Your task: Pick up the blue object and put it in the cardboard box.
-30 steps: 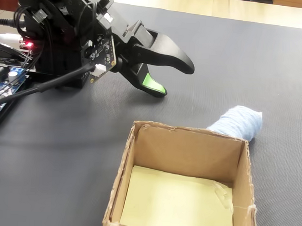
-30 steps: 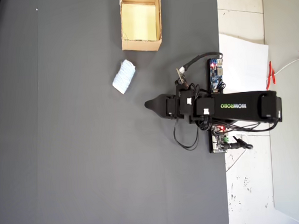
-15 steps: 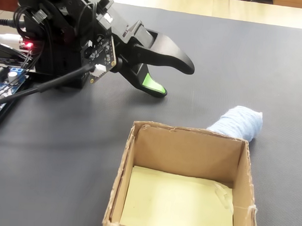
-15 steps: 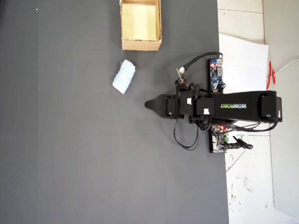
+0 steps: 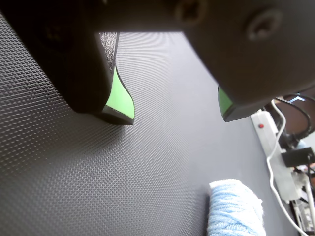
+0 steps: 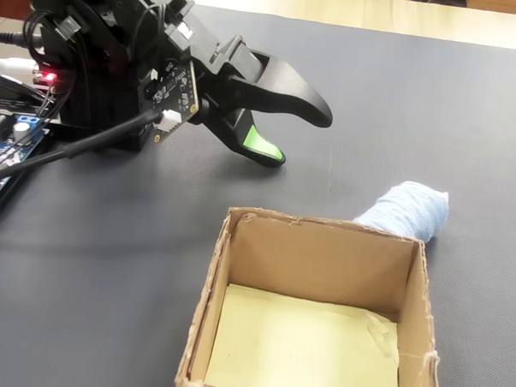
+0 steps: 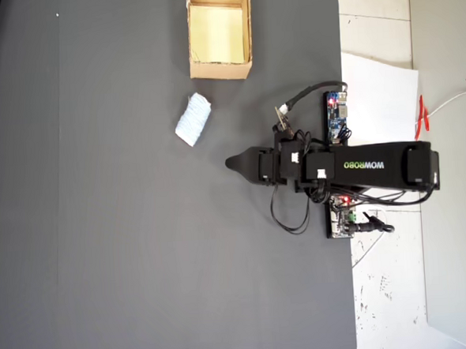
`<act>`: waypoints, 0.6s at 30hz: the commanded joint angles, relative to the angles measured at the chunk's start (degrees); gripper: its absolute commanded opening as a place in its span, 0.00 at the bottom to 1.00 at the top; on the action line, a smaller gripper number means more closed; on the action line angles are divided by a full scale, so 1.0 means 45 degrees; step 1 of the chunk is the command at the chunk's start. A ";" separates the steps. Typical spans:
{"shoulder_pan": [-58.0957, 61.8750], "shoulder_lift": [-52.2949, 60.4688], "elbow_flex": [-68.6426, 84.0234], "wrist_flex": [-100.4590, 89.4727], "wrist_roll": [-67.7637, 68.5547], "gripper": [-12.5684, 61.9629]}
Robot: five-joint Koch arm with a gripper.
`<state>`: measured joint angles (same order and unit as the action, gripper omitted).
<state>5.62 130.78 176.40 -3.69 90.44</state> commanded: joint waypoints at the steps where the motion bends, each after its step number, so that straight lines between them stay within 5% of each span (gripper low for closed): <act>1: -0.0098 0.1074 0.0488 0.1270 0.0234 0.62; 18: -0.0020 0.1074 0.0391 -0.0566 -0.1074 0.62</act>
<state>5.62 130.78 176.40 -4.75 86.48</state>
